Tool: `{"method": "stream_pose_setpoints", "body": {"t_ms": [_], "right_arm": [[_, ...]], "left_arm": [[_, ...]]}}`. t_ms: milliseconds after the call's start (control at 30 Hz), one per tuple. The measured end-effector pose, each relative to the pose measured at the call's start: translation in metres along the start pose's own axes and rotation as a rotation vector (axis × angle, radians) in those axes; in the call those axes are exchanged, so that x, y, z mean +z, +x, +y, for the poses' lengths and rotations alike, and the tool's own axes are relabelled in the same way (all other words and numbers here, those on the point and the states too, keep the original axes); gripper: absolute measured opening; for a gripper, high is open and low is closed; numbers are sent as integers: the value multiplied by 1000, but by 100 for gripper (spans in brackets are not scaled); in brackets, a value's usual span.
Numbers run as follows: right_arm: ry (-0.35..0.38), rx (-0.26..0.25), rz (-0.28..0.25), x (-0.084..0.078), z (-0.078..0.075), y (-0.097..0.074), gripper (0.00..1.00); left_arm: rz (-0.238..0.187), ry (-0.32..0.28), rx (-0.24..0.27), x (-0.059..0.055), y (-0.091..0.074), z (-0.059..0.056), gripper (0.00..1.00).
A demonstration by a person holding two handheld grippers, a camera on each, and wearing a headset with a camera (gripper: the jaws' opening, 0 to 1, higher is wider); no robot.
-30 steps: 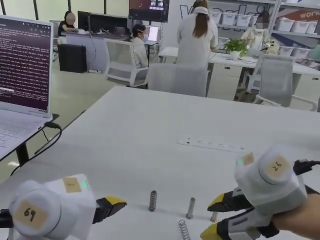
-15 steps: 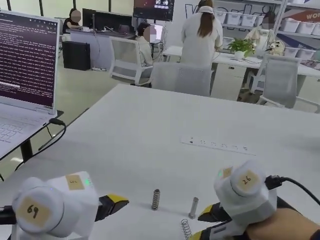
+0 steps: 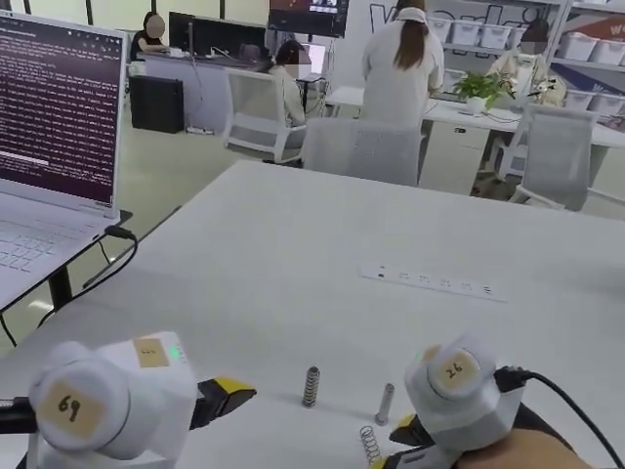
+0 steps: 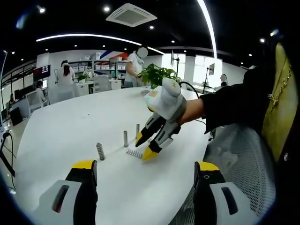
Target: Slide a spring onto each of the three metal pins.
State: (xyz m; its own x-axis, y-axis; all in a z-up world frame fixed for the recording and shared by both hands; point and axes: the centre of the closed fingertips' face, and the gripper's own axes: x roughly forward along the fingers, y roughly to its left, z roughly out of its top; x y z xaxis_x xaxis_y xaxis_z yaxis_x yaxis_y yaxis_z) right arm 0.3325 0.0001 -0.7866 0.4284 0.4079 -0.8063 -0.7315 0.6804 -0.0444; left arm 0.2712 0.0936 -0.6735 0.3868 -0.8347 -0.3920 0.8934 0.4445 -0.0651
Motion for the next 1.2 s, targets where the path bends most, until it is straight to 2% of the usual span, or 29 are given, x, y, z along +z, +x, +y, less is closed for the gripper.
{"method": "stream_pose_setpoints", "body": {"t_ms": [367,400,567,867,1033,1200], "right_arm": [[17,-20,11,-5,-2,9,26],[10,-35,9,-5,-5,9,26],[13,-31,14,-7,-4,8,22],[12,-51,34,-13,-13,5,17],[28,-47,33,-13,-12,5,15],[5,-52,40,-13,-12,5,11]], "left_arm": [[0,-5,3,-1,-1,2,81],[0,-6,3,-1,-1,2,81],[3,-9,3,-3,-1,2,81],[2,-12,-2,-2,-1,1,80],[2,-12,-2,-3,-1,1,80],[3,-12,-3,-3,-1,0,79]]}}
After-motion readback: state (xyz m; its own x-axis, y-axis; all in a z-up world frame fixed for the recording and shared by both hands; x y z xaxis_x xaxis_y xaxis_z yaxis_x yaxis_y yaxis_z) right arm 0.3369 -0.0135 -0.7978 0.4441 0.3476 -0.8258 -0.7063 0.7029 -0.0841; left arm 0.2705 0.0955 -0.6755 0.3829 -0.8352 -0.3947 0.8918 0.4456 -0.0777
